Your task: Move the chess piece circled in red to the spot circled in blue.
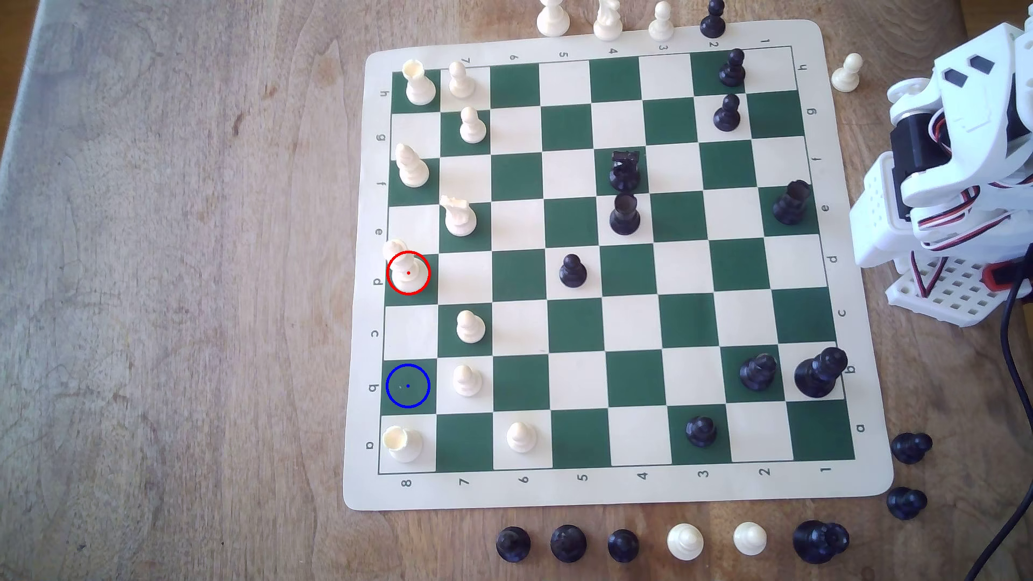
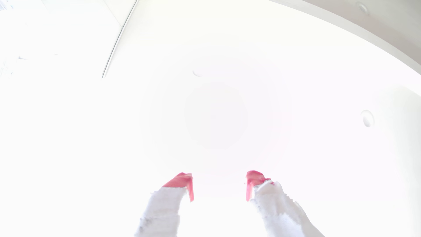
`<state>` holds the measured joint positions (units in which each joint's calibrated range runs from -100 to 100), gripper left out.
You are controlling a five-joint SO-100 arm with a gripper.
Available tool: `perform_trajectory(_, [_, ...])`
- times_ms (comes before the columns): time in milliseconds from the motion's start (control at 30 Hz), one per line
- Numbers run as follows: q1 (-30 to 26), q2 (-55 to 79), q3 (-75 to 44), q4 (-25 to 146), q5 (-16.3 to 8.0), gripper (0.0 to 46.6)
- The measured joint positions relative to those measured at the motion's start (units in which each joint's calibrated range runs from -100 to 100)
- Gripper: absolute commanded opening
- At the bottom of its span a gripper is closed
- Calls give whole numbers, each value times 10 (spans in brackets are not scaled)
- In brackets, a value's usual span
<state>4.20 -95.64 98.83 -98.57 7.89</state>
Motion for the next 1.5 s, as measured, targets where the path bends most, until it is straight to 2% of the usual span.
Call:
perform_trajectory(233, [0,0,0,26,2,122])
perform_trajectory(433, [-1,0,0,145,2,122])
perform_trajectory(600, [-15,0,-14,350,0,122])
perform_trajectory(833, [-5,-1,-80,754,-2,125])
perform_trajectory(933, [17,0,-95,853,-2,125])
perform_trajectory(1100, [13,9,-119,985,-3,140])
perform_trajectory(1200, [33,28,-144,1046,-4,140])
perform_trajectory(1267, [30,34,-155,1067,-7,140])
perform_trajectory(1367, [43,70,-210,1154,-37,140])
perform_trajectory(1500, [32,149,-276,1212,-42,140])
